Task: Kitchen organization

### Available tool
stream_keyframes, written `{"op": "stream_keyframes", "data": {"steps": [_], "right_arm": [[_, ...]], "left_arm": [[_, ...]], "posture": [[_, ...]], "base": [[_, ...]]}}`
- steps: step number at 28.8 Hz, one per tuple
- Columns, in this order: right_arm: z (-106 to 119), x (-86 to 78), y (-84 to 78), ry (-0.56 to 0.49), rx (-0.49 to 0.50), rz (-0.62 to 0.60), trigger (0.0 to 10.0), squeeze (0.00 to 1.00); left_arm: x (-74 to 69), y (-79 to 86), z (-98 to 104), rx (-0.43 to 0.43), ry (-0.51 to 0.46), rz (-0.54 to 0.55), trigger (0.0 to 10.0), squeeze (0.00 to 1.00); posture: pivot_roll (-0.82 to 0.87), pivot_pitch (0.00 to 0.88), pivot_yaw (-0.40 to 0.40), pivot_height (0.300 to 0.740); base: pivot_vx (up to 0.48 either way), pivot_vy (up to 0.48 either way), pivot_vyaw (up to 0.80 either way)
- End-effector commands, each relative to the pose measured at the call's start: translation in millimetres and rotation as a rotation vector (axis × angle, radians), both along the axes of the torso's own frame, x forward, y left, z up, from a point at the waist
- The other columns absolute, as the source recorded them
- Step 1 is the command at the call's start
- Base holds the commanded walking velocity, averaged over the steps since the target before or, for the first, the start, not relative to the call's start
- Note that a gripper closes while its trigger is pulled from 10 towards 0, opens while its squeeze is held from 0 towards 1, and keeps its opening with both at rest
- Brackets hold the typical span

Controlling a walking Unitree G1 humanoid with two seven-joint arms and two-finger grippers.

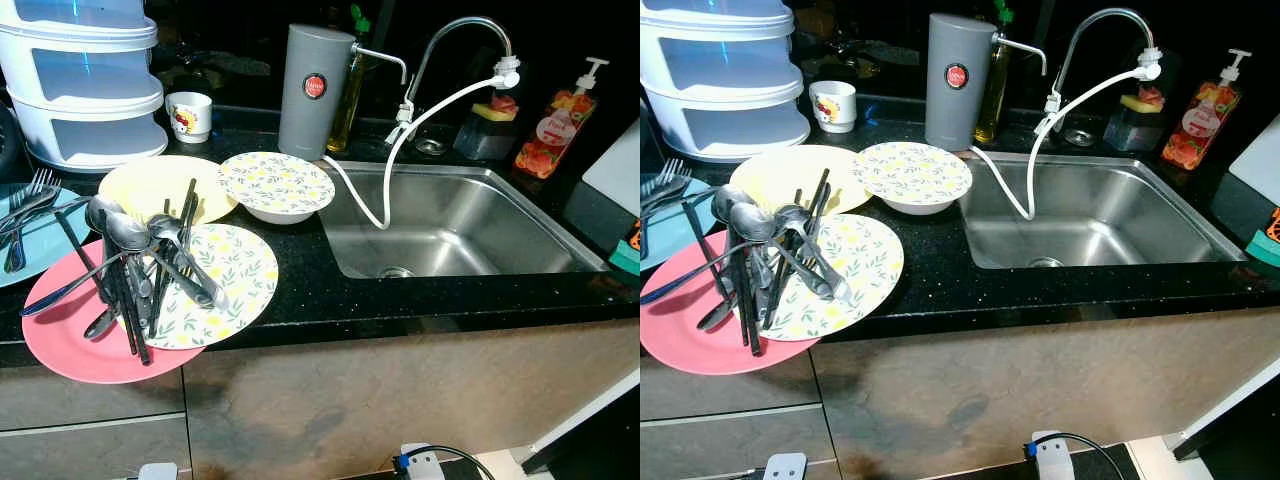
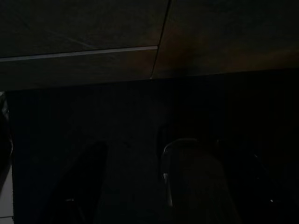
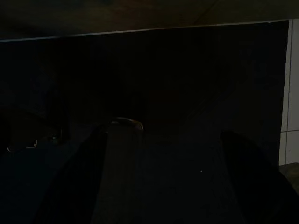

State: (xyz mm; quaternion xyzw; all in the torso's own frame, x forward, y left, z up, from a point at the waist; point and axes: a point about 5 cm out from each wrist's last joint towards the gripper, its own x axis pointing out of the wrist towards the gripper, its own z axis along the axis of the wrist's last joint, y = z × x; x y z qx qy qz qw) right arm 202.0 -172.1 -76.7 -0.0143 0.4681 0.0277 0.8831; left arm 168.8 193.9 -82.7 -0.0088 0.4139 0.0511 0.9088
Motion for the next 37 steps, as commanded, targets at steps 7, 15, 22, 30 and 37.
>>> {"op": "stream_keyframes", "data": {"steps": [7,15,22,30,37], "right_arm": [[-5,-9.6,-3.1,0.02,-0.011,-0.002,10.0,0.0],[-5,-9.8,-2.8,0.02,-0.014,-0.003,10.0,0.0],[-4,-8.1,2.2,0.005,-0.005,0.005,10.0,0.0],[-5,-9.7,5.1,0.002,0.002,0.019,10.0,0.0],[-5,-10.4,3.9,0.003,-0.001,0.023,10.0,0.0]], "left_arm": [[-15.4,-1.7,-6,-0.011,0.031,-0.012,10.0,0.0],[-14.7,-3.4,-5,-0.018,0.012,-0.02,10.0,0.0],[-14.1,5.1,-1,-0.014,-0.041,0.015,10.0,0.0],[-18.6,8.0,-2,-0.009,-0.036,0.018,10.0,0.0],[-16.7,4.9,-1,-0.018,-0.051,0.017,10.0,0.0]], "posture": [[0.08,0.093,-0.121,0.74],[0.09,0.092,-0.114,0.74],[0.07,0.145,-0.121,0.74],[0.07,0.178,-0.13,0.74],[0.08,0.159,-0.131,0.74]], "base": [[0.0,0.0,0.0],[0.0,0.0,0.0],[0.0,0.0,0.0],[0.0,0.0,0.0],[0.0,0.0,0.0]]}}
